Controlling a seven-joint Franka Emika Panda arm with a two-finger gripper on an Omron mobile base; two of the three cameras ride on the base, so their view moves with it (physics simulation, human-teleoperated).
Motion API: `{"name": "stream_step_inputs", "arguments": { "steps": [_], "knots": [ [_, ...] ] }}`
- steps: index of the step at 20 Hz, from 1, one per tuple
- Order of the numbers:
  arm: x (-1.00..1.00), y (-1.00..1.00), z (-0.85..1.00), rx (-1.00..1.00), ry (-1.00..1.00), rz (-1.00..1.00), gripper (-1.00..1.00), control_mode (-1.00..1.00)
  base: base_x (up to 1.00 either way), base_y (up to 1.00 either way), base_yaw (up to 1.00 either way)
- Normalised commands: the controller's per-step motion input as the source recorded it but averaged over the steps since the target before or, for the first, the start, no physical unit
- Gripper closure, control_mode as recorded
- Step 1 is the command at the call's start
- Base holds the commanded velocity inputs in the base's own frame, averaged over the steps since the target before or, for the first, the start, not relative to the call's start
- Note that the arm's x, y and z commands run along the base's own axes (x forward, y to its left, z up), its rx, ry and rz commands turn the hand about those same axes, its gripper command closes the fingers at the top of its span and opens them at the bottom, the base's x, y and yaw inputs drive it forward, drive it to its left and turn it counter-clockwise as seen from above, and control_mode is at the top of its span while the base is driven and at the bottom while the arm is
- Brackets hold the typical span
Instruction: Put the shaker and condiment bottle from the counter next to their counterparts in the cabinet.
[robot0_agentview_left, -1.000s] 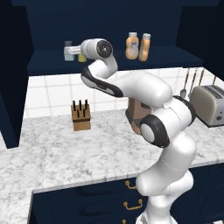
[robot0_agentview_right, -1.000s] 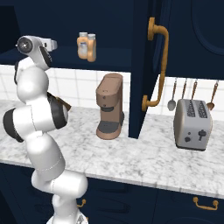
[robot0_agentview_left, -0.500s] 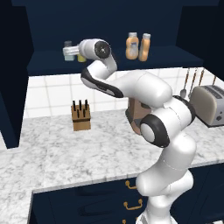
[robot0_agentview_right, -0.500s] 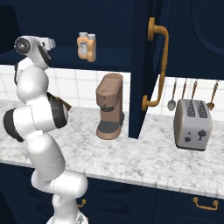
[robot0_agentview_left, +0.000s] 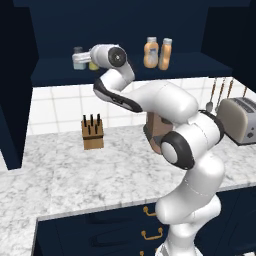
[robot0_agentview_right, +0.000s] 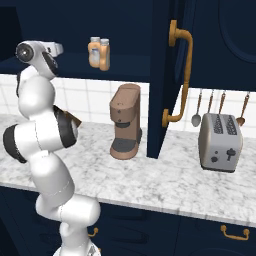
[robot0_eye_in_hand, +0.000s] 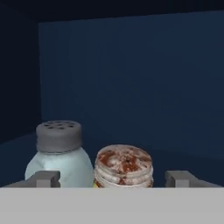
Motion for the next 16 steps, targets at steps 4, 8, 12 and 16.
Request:
{"name": "stream_step_inputs", "arguments": {
  "steps": [4,8,12,16],
  "knots": [
    [-0.49,0.10,0.05,-0.05,-0.18,0.00,-1.00,-1.00,0.00,0.00,0.00],
    [-0.52,0.00,0.01,-0.01,-0.14,0.00,-1.00,-1.00,0.00,0.00,0.00],
    [-0.62,0.00,0.00,0.01,-0.05,0.00,-1.00,-1.00,0.00,0.00,0.00],
    [-0.83,-0.06,-0.24,0.14,0.00,0.00,-1.00,-1.00,0.00,0.00,0.00]
  ]
}}
